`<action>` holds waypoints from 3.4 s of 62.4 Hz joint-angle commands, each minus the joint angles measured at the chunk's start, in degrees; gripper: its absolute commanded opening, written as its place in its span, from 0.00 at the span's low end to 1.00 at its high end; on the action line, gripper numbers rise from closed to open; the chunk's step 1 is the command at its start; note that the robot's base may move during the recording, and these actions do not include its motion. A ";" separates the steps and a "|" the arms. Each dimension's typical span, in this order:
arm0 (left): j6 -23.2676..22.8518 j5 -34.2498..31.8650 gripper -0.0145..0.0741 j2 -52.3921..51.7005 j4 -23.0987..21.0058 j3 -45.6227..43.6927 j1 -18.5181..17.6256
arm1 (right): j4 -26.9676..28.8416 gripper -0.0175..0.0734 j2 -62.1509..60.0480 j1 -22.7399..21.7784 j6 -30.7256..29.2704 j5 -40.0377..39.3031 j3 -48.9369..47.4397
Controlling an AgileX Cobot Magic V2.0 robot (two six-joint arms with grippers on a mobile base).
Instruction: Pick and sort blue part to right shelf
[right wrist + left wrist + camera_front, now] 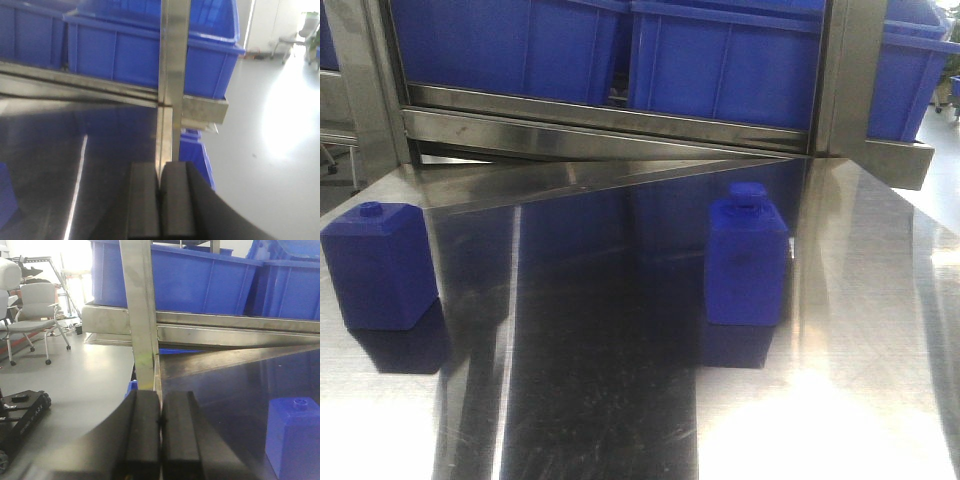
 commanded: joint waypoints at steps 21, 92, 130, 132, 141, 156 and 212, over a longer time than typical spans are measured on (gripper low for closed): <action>-0.62 -5.10 0.32 -1.34 0.01 1.40 0.08 | -0.74 0.25 21.16 -0.13 11.22 1.56 -15.18; -0.62 -5.10 0.32 -1.34 0.01 1.40 0.08 | -4.87 0.85 74.47 25.02 31.05 48.63 -59.41; -0.62 -5.10 0.32 -1.34 0.01 1.40 0.08 | -8.07 0.85 91.32 35.68 40.19 55.22 -76.59; -0.62 -5.10 0.32 -1.34 0.01 1.40 0.08 | -8.07 0.85 91.65 35.82 40.19 54.97 -76.59; -0.62 -5.10 0.32 -1.34 0.01 1.40 0.08 | -8.00 0.85 93.21 35.81 40.19 54.68 -76.59; -0.62 -5.10 0.32 -1.34 0.01 1.40 0.08 | -7.03 0.85 95.48 35.55 41.94 52.38 -76.53; -0.62 -5.10 0.32 -1.34 0.01 1.40 0.08 | -6.30 0.61 98.84 33.97 42.40 51.17 -76.23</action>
